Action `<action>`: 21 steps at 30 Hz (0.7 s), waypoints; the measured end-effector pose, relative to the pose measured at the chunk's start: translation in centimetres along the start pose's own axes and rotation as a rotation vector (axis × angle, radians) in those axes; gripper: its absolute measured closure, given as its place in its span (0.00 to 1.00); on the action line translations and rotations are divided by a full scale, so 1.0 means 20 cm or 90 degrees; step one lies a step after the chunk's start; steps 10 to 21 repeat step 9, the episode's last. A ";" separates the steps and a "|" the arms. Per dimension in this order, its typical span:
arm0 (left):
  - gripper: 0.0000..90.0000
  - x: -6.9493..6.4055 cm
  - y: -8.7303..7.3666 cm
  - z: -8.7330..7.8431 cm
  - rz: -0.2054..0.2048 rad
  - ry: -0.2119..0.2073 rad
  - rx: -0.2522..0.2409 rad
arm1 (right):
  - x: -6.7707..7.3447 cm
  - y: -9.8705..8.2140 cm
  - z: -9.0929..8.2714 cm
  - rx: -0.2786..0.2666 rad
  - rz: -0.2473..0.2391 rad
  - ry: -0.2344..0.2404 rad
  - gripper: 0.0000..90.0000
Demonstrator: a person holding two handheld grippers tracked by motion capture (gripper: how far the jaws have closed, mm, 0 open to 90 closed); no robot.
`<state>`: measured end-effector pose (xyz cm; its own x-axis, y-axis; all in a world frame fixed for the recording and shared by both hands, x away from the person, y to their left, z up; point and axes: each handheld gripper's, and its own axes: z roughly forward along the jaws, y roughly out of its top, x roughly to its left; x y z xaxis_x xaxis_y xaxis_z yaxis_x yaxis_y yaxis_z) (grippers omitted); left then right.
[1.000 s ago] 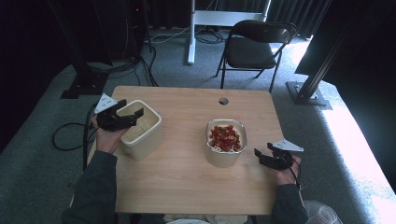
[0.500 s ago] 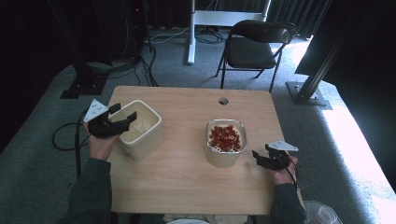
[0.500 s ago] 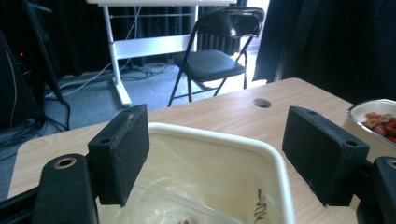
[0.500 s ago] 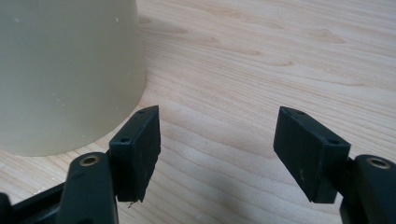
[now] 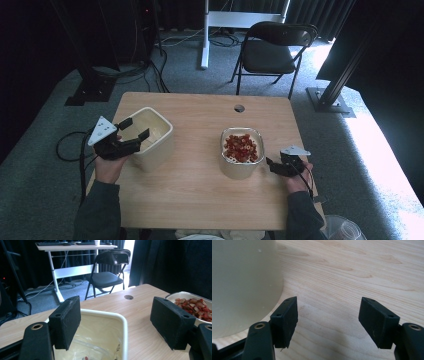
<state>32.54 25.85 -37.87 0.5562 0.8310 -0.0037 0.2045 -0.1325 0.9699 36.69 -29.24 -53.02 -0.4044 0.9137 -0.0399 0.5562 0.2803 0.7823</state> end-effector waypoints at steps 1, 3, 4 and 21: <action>0.28 -0.01 0.00 0.00 0.001 -0.002 0.000 | 0.00 0.00 0.01 0.002 -0.001 -0.001 0.34; 0.28 -0.03 -0.01 -0.01 0.006 -0.005 -0.001 | 0.00 0.00 0.02 0.007 0.002 -0.003 0.34; 0.28 -0.03 -0.01 -0.01 0.009 -0.004 0.001 | 0.00 -0.01 0.03 0.009 0.003 -0.003 0.34; 0.30 -0.09 -0.04 -0.01 0.018 -0.018 0.006 | -0.01 -0.01 0.06 0.013 0.014 -0.001 0.34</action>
